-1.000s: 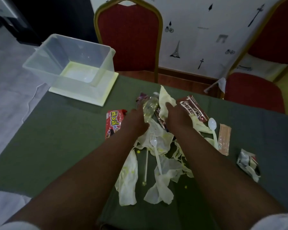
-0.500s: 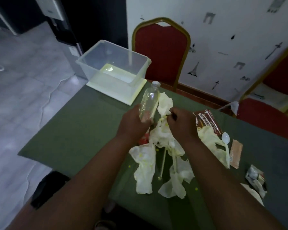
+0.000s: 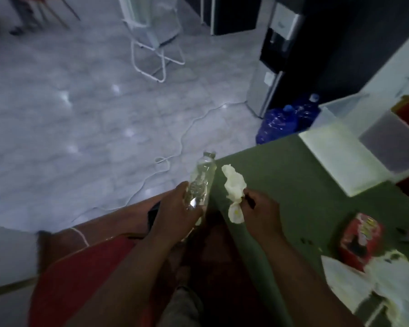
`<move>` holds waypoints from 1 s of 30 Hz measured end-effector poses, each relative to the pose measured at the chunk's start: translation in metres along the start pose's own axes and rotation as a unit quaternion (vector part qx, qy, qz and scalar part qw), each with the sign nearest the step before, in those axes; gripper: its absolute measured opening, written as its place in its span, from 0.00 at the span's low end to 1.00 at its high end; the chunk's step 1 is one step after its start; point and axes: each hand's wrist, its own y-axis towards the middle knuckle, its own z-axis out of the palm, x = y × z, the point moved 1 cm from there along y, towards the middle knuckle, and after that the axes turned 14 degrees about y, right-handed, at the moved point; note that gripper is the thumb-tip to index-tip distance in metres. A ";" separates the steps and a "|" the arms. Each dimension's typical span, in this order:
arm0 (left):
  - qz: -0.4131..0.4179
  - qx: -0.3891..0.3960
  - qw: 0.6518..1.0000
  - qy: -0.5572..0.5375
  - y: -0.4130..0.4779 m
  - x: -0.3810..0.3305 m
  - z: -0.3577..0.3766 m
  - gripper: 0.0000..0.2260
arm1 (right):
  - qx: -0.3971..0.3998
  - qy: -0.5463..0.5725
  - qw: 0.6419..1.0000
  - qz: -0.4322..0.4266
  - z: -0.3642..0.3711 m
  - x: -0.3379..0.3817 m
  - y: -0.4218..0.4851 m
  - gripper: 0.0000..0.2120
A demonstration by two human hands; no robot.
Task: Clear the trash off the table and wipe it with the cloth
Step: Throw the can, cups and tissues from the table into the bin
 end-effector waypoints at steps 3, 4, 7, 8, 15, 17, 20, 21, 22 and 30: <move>-0.072 -0.004 0.997 -0.002 -0.005 0.063 -0.017 0.18 | 0.062 0.017 0.998 -0.004 0.064 0.004 0.010 0.07; -0.094 -0.009 0.996 -0.003 -0.007 0.085 -0.020 0.19 | 0.090 0.026 0.996 0.017 0.087 0.002 0.012 0.07; -0.175 -0.015 0.985 -0.007 -0.010 0.146 -0.013 0.22 | 0.169 0.053 0.978 0.107 0.154 -0.017 0.014 0.06; -0.191 -0.006 0.982 -0.005 -0.012 0.160 -0.006 0.22 | 0.173 0.058 0.975 0.128 0.168 -0.027 0.013 0.04; -0.325 0.095 0.939 -0.064 0.011 0.271 0.077 0.17 | 0.224 0.012 0.929 0.295 0.270 -0.135 0.028 0.03; -0.352 0.132 0.923 -0.080 0.025 0.301 0.107 0.16 | 0.222 0.005 0.913 0.343 0.295 -0.172 0.032 0.05; -0.375 0.174 0.907 -0.079 0.047 0.336 0.140 0.12 | 0.218 -0.009 0.889 0.401 0.323 -0.213 0.038 0.10; -0.384 0.182 0.901 -0.091 0.054 0.344 0.148 0.10 | 0.224 -0.012 0.885 0.409 0.330 -0.223 0.040 0.10; -0.391 0.190 0.895 -0.099 0.061 0.349 0.155 0.09 | 0.232 -0.021 0.881 0.411 0.336 -0.230 0.041 0.10; -0.445 0.177 0.866 -0.143 0.091 0.366 0.189 0.11 | 0.206 0.024 0.869 0.449 0.364 -0.260 0.056 0.17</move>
